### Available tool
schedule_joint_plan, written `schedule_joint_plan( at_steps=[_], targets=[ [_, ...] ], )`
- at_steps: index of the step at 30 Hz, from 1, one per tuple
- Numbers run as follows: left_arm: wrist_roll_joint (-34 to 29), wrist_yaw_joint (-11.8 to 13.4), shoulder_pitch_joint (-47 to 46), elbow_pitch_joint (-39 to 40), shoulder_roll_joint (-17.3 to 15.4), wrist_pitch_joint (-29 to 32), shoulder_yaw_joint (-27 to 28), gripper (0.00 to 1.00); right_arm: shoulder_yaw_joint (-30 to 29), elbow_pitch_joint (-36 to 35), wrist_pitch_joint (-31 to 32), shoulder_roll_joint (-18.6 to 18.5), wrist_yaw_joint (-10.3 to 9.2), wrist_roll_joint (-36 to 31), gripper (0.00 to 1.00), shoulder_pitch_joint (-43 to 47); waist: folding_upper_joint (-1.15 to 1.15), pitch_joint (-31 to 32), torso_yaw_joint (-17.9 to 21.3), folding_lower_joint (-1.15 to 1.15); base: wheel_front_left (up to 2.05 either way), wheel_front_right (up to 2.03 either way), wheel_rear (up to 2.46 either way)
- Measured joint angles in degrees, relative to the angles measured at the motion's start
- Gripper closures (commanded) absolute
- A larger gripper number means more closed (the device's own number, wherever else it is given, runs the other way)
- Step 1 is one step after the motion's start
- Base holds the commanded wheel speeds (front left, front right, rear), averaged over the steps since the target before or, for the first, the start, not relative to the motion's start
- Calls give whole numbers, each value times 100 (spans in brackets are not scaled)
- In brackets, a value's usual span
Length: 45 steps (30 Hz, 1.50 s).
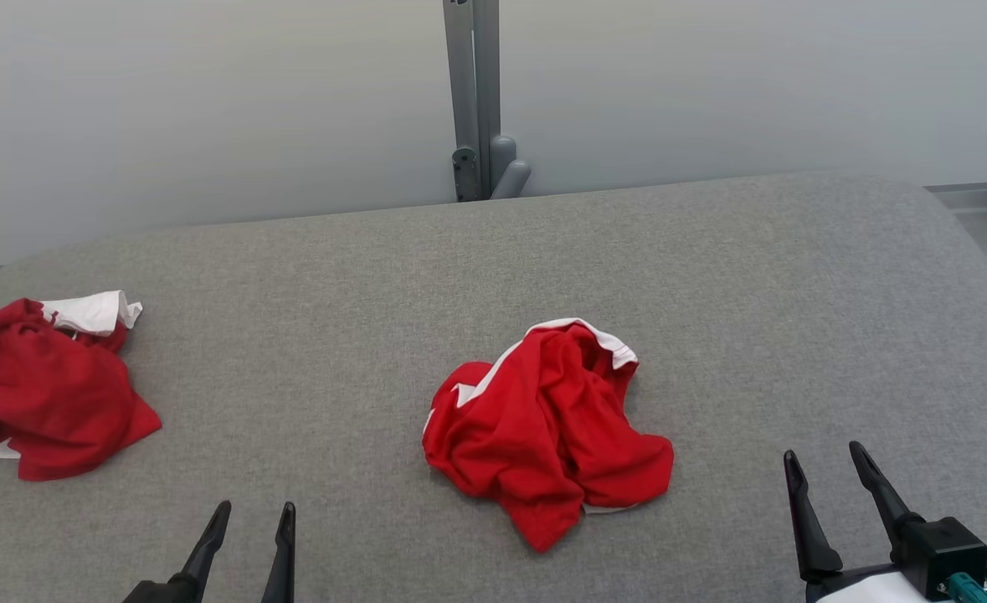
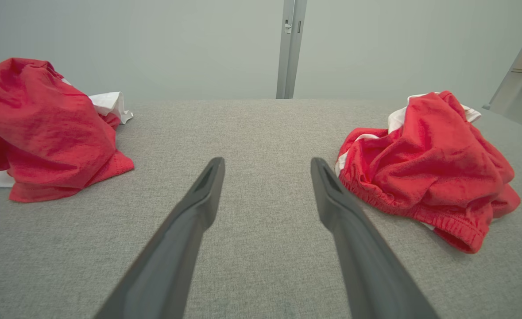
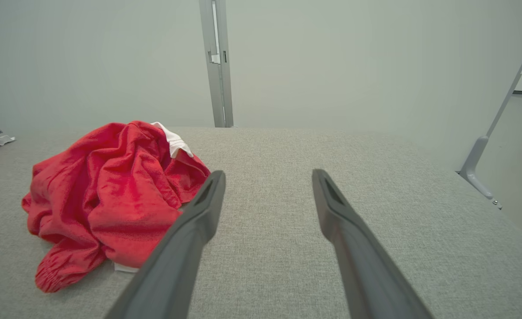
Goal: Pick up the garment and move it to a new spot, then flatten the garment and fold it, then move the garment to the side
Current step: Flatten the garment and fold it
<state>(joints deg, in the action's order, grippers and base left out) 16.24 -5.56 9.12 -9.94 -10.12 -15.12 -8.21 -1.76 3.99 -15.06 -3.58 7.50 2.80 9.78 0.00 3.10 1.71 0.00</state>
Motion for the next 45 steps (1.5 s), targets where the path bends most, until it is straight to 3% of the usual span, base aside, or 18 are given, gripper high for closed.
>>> schedule_joint_plan(
  at_steps=[9, 24, 31, 41, 45],
  targets=[
    [-135, -148, -2, -27, 197, 0, 274, 0, -15, 14, 0, 9, 0, -2, 0, 3, 0, -23, -32, 0, 0, 0, 0],
    [-211, -174, -7, -58, 374, 0, 353, 0, 31, 24, 0, 36, 0, -3, 0, -6, 0, -70, -47, 0, 0, 0, 0],
    [-200, -174, -333, -394, 394, 45, -213, 0, 118, -5, 0, 26, 0, 0, 0, -97, 0, -158, 87, 0, 0, 0, 0],
    [386, -171, -968, -957, 715, 1222, -1507, 0, 208, -53, 0, 26, 0, 11, 0, -207, 0, -301, 534, 0, 0, 0, 0],
    [927, 147, -1111, -1233, 730, 1700, -2058, 0, 219, -57, 0, 30, 0, 19, 0, -262, 0, -371, 828, 0, 0, 0, 0]
  ],
)
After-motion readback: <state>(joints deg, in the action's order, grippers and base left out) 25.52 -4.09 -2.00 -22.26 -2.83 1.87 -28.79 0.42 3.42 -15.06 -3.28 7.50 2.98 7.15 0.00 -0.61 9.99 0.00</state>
